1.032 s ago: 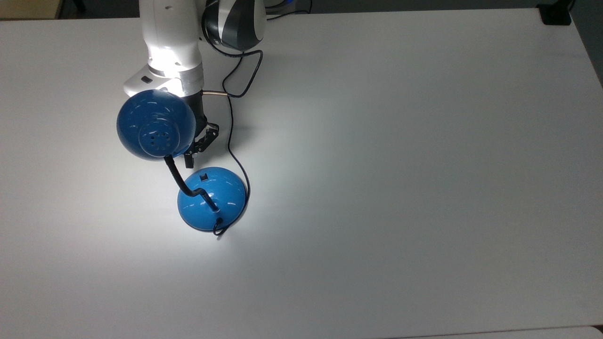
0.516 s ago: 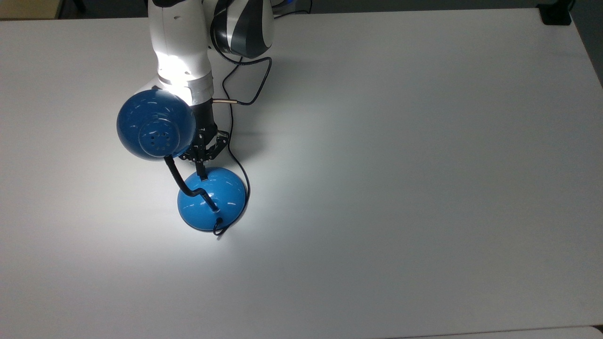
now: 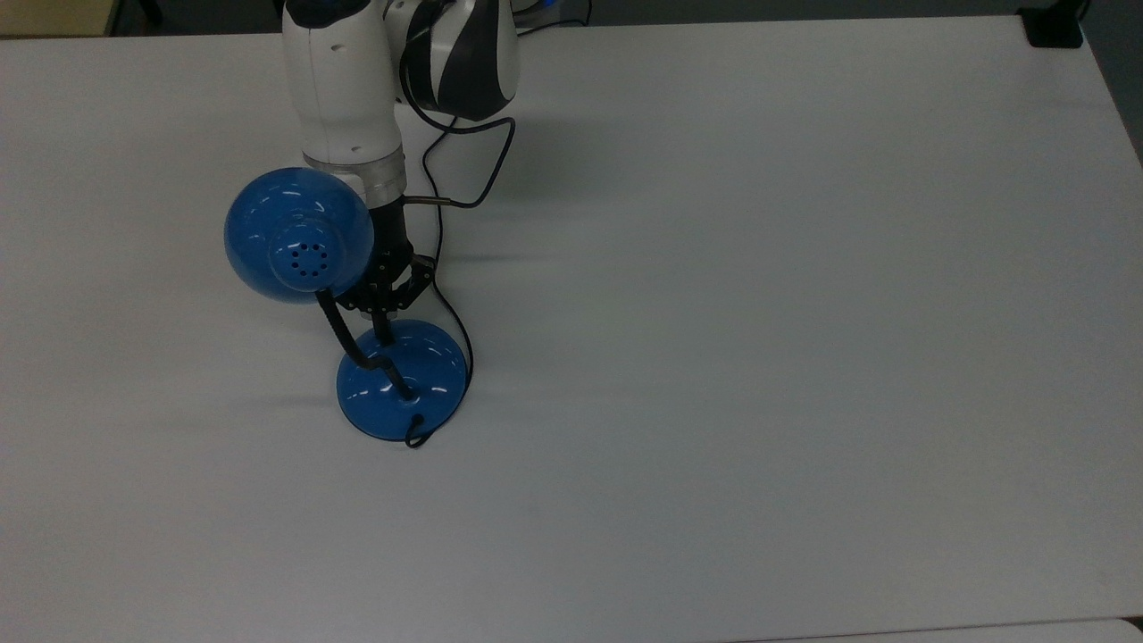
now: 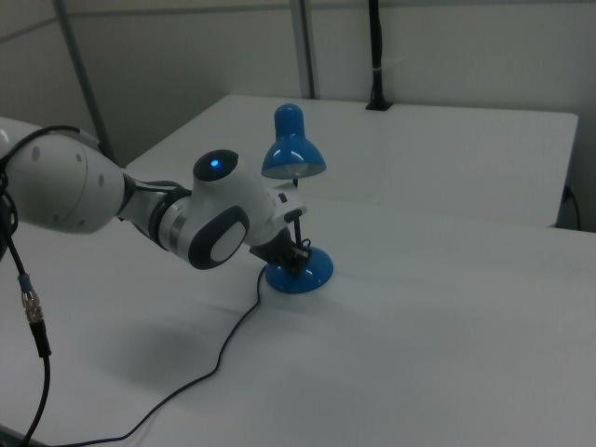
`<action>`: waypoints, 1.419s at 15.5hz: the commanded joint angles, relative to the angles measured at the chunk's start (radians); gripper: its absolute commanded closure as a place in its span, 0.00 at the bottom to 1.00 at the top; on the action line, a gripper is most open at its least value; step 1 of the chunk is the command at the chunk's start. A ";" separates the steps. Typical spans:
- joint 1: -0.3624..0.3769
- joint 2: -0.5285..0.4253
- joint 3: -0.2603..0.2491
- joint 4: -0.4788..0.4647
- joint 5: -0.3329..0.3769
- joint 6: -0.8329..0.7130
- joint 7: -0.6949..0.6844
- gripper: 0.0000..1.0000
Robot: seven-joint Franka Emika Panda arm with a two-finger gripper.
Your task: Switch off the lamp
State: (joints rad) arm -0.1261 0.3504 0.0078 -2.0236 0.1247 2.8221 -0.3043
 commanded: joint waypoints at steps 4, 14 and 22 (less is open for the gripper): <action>0.016 -0.022 0.003 -0.060 0.021 -0.104 0.037 1.00; 0.013 -0.260 0.000 0.130 0.009 -0.862 0.039 0.00; 0.013 -0.353 -0.028 0.373 -0.037 -1.181 0.153 0.00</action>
State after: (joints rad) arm -0.1263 -0.0069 0.0031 -1.7112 0.1033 1.6718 -0.2522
